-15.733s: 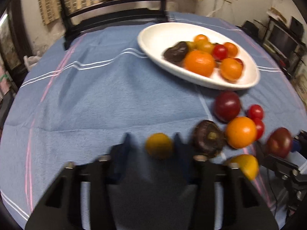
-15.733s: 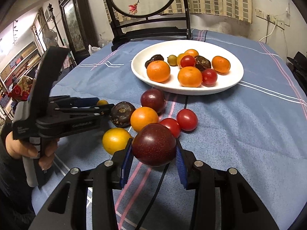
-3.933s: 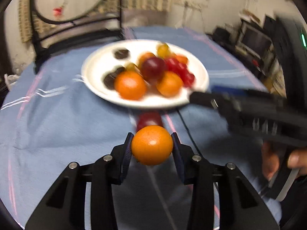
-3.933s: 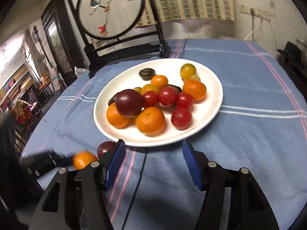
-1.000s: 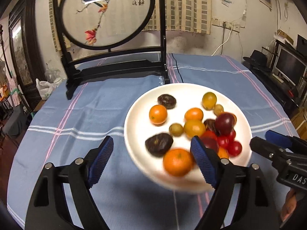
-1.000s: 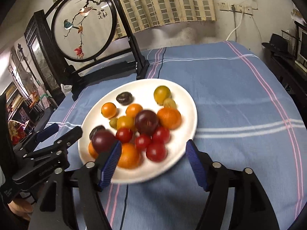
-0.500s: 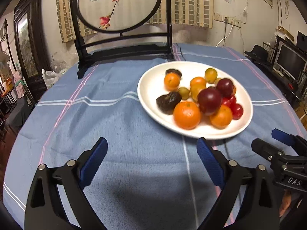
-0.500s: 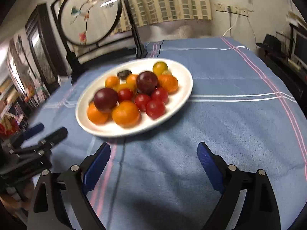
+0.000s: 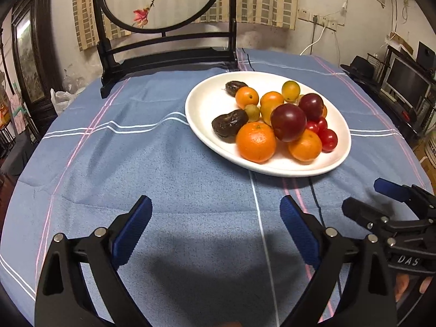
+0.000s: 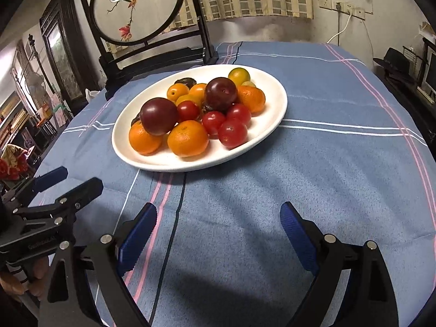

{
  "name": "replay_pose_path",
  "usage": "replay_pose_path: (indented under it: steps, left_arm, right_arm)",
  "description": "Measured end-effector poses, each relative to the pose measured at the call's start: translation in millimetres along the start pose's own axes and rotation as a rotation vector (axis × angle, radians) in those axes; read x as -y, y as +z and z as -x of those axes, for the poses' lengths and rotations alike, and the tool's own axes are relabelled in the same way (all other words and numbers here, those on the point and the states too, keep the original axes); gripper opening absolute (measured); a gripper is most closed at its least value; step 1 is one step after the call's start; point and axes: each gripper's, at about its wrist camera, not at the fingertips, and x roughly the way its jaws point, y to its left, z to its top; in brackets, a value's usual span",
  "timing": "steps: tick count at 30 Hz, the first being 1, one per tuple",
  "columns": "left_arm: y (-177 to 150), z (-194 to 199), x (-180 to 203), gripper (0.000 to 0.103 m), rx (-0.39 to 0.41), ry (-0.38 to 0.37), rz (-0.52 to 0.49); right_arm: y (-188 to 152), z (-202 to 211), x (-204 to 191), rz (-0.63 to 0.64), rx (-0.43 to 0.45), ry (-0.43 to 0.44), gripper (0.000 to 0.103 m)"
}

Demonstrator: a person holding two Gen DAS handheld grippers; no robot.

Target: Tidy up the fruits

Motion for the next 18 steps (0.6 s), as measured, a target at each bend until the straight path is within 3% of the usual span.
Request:
replay_pose_path:
  steps: [5,18]
  left_arm:
    - [-0.1,1.6,1.8,0.093,0.005,0.016,-0.005]
    - [-0.3,-0.7,0.8,0.093,-0.010,0.006,0.004]
  right_arm:
    - [-1.3,1.6,-2.4,-0.017,-0.016,0.048,0.093]
    - [-2.3,4.4,-7.6,0.007,-0.005,0.047,0.093]
